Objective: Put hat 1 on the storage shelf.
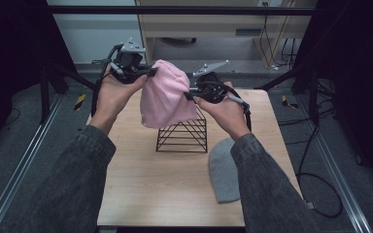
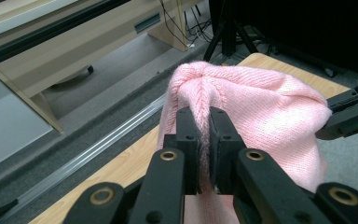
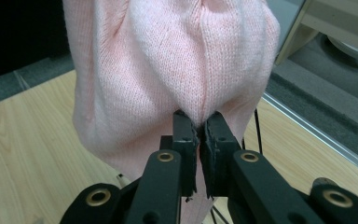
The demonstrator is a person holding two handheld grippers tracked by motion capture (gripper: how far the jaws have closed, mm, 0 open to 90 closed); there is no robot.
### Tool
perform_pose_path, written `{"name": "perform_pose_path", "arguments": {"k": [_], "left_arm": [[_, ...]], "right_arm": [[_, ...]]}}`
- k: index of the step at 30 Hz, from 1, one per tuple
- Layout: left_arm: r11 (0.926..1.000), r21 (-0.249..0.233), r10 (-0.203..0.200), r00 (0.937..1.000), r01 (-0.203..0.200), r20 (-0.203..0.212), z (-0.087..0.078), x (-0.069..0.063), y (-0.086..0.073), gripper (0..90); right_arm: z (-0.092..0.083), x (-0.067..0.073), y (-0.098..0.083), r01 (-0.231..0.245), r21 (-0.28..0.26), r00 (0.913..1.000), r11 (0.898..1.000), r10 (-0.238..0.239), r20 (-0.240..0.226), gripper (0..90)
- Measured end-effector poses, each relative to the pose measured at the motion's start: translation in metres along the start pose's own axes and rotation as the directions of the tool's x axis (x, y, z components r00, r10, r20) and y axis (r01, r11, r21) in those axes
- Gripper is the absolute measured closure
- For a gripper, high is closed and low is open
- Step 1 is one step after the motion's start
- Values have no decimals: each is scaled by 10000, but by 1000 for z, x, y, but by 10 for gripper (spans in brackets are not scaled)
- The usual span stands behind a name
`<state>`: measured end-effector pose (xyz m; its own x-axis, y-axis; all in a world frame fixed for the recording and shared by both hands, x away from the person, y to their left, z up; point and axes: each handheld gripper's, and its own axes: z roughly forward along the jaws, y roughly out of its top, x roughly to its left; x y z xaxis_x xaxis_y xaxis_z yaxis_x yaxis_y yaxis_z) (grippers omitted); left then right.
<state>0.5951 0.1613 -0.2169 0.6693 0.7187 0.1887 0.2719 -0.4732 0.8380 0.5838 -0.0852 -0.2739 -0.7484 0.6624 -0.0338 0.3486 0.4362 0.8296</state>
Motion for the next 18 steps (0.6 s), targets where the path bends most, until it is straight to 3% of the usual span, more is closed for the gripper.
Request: {"name": "perform_pose_path", "arguments": {"k": [11, 18], "left_arm": [[9999, -78, -122, 9999, 123, 113, 16, -1, -8, 840], [9992, -399, -58, 9997, 67, 228, 23, -11, -3, 840]], "right_arm": [[4, -5, -23, 190, 56, 9995, 9998, -191, 244, 855], [4, -11, -32, 216, 46, 9978, 9998, -218, 625, 855]]}}
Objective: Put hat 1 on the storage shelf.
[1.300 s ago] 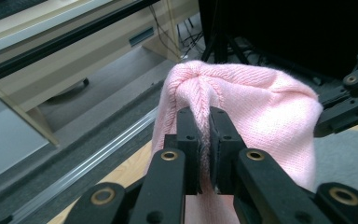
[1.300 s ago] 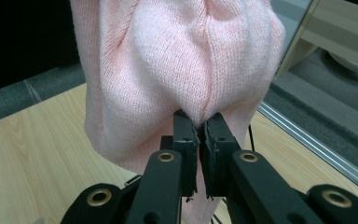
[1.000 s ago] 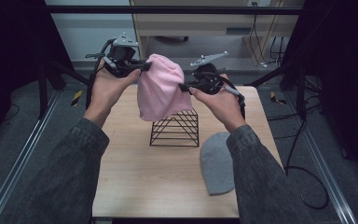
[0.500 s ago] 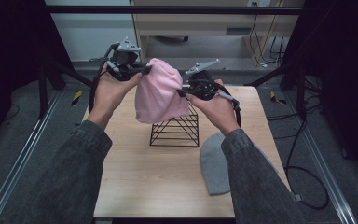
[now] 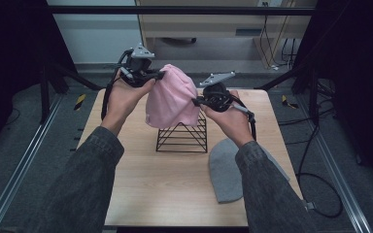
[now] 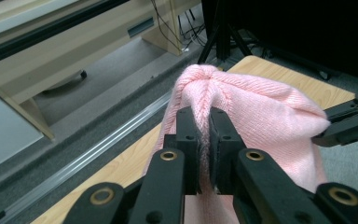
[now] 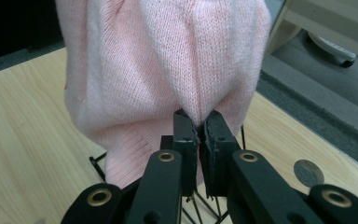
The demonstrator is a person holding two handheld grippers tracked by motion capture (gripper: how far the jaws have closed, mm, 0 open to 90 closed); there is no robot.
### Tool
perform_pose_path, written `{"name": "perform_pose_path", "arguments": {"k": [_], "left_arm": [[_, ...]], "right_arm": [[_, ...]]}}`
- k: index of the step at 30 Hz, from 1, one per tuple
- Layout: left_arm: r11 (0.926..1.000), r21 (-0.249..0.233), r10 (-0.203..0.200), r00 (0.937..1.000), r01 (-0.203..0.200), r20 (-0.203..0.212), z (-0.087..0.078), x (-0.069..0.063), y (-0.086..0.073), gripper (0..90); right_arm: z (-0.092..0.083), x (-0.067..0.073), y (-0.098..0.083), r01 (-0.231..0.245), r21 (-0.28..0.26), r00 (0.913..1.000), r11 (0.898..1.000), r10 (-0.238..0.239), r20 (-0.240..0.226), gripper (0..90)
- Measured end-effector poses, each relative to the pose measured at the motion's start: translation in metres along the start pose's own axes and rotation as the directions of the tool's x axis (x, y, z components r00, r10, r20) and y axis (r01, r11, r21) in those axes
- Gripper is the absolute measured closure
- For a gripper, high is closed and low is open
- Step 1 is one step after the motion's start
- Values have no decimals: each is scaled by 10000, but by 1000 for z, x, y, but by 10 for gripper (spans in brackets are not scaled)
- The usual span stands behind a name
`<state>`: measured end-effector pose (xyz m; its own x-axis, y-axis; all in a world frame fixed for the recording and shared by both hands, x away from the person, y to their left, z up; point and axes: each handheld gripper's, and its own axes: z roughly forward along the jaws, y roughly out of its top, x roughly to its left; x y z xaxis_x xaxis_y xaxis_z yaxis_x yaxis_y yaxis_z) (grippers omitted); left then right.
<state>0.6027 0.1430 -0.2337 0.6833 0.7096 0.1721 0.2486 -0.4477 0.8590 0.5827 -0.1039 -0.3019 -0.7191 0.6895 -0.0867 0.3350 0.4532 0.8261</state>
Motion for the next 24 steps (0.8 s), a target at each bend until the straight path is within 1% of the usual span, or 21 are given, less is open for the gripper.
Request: {"name": "perform_pose_path", "arguments": {"k": [1, 3, 8, 9, 11, 13, 14, 16, 19, 21, 23, 24], "left_arm": [[10000, -22, -24, 10000, 24, 18, 0, -1, 1, 840], [10000, 11, 32, 10000, -32, 36, 0, -3, 2, 840], [10000, -40, 62, 9999, -61, 160, -4, -9, 3, 839], [9999, -61, 103, 9998, -102, 165, -5, -11, 4, 839], [9997, -122, 198, 9996, -196, 218, -8, -15, 5, 839], [9995, -193, 263, 9991, -256, 331, -8, -20, 5, 838], [9993, -133, 345, 9988, -341, 341, -5, -23, 4, 838], [9992, -30, 410, 9986, -409, 328, -2, -24, 2, 838], [9988, 93, 476, 9985, -478, 256, 2, -23, 0, 838], [9986, 178, 503, 9986, -506, 170, 8, -21, -3, 838], [9988, 183, 449, 9989, -451, 131, 12, -21, -6, 838], [9981, 294, 530, 9985, -533, 110, 13, -20, -7, 839]], "right_arm": [[0, -1, 0, -23, -69, 10000, 10000, 22, -22, 855], [-2, -2, 0, -5, -10, 10000, 10000, 5, 79, 855], [-10, -7, -3, 28, -79, 9999, 10000, -27, 131, 854], [-12, -8, -4, -8, -138, 10000, 9999, 9, 91, 853], [-19, -9, -7, 67, -318, 10000, 9995, -66, 17, 851], [-23, -9, -10, 157, -346, 9999, 9993, -158, -24, 850], [-23, -8, -12, 201, -347, 9998, 9992, -203, -45, 849], [-23, -8, -16, 215, -381, 9997, 9990, -220, -136, 849], [-22, -8, -20, 227, -403, 9994, 9989, -237, -234, 849], [-19, -7, -25, 221, -297, 9991, 9993, -231, -342, 850], [-16, -7, -28, 226, -223, 9990, 9995, -234, -375, 849], [-14, -7, -29, 241, -200, 9989, 9995, -249, -400, 849]]}}
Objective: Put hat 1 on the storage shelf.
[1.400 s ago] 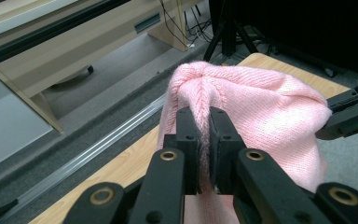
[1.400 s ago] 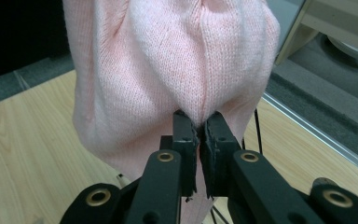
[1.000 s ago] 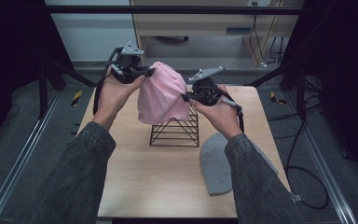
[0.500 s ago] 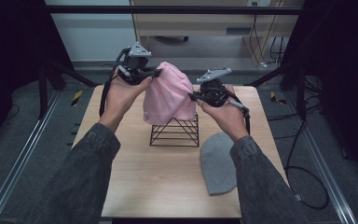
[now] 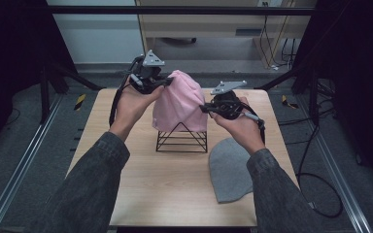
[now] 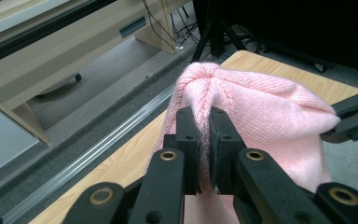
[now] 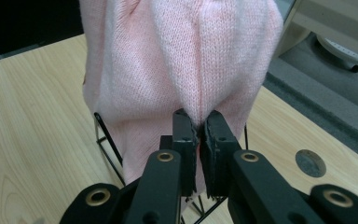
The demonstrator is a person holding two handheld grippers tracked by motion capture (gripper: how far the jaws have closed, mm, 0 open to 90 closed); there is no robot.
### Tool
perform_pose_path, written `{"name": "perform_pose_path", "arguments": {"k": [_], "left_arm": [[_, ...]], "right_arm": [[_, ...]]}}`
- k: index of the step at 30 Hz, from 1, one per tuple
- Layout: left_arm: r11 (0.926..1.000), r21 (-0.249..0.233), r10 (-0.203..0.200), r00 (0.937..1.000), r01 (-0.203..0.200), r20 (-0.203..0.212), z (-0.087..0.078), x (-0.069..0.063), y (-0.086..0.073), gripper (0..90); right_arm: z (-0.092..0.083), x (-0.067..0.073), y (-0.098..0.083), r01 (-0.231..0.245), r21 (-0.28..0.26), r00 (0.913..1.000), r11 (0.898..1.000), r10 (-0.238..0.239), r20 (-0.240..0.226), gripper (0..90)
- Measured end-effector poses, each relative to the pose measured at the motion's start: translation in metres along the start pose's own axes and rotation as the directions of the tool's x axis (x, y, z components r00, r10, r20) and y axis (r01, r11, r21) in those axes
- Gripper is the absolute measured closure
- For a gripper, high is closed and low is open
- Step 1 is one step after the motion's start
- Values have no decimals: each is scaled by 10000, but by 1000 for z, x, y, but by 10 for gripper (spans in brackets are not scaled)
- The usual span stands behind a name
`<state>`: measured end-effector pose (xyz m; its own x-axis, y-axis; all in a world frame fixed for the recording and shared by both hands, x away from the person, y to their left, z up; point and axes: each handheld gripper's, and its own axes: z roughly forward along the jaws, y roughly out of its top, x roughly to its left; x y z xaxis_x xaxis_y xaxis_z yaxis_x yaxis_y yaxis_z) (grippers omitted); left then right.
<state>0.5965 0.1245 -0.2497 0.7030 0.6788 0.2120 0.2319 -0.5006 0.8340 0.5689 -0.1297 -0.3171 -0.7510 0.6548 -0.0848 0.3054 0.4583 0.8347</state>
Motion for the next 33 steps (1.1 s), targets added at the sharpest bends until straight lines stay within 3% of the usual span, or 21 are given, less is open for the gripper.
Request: {"name": "perform_pose_path", "arguments": {"k": [3, 11, 19, 33], "left_arm": [[9999, -44, -144, 9999, 144, 40, 5, 0, -5, 839], [9999, 107, -23, 10000, 22, 82, 12, 0, -14, 838], [9998, 40, 217, 9988, -219, 432, 10, -9, -22, 838], [9997, 177, 155, 9945, -174, 1036, 8, -15, -44, 832]], "right_arm": [[5, 1, -4, -11, 110, 10000, 9999, 11, 16, 849], [13, 4, -12, -106, 413, 9999, 9991, 103, 92, 849], [18, 5, -22, -186, 624, 9998, 9979, 182, 62, 849], [23, 13, -40, -198, 752, 9998, 9970, 193, 84, 847]]}}
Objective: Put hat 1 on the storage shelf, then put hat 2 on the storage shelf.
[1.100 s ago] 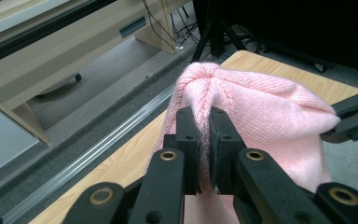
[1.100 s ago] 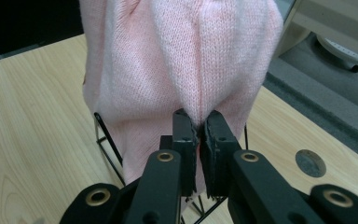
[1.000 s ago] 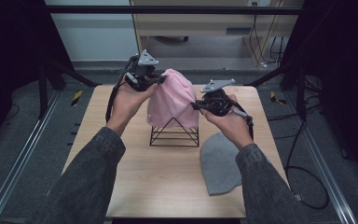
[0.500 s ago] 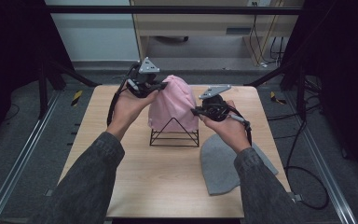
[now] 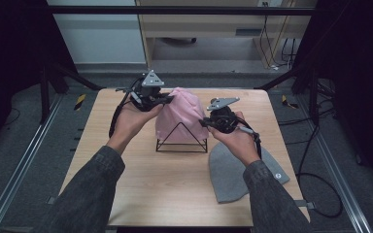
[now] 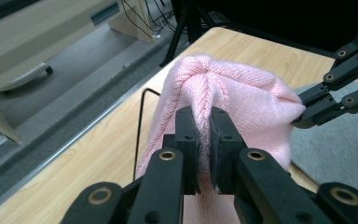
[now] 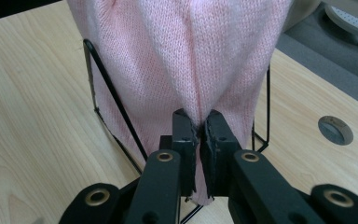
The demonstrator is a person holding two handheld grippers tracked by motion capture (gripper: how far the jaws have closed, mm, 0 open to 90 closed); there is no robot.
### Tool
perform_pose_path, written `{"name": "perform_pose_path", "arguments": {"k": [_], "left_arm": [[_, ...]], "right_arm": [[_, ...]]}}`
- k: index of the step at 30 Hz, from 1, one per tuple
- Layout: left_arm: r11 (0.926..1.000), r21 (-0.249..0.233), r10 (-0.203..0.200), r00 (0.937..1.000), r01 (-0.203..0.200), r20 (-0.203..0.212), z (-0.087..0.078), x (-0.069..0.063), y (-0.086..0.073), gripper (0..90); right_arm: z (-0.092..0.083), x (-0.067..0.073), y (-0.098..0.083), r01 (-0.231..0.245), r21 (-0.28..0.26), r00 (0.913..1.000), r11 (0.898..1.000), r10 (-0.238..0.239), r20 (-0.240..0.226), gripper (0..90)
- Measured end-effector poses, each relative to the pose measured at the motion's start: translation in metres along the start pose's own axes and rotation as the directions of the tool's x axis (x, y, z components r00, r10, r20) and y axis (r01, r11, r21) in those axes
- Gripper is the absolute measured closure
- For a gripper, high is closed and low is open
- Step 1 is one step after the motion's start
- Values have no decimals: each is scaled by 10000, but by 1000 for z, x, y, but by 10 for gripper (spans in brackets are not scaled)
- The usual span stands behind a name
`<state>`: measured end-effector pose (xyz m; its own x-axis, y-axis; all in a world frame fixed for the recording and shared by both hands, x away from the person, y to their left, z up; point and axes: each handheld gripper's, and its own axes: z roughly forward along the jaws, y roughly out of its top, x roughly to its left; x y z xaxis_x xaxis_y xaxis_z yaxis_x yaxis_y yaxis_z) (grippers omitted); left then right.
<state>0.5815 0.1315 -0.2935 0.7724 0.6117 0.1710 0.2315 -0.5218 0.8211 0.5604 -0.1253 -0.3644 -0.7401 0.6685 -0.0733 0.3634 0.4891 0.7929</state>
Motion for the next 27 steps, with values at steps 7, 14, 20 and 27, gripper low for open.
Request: {"name": "perform_pose_path", "arguments": {"k": [7, 14, 20, 27], "left_arm": [[10000, 7, -13, 10000, 13, 94, 1, -2, -4, 831], [9999, -60, -121, 9998, 123, 176, 2, -3, -8, 830], [9999, 17, -112, 9995, 112, 310, 5, -5, -13, 829], [10000, 80, -32, 9992, 29, 398, 4, -6, -13, 828]], "right_arm": [[4, 3, -5, -3, 6, 10000, 10000, 3, -21, 845], [5, 3, -8, -66, -9, 10000, 10000, 66, -37, 844], [8, 3, -14, -214, 37, 9998, 9998, 214, -50, 844], [9, 3, -18, -322, -64, 9995, 9995, 321, -30, 844]]}}
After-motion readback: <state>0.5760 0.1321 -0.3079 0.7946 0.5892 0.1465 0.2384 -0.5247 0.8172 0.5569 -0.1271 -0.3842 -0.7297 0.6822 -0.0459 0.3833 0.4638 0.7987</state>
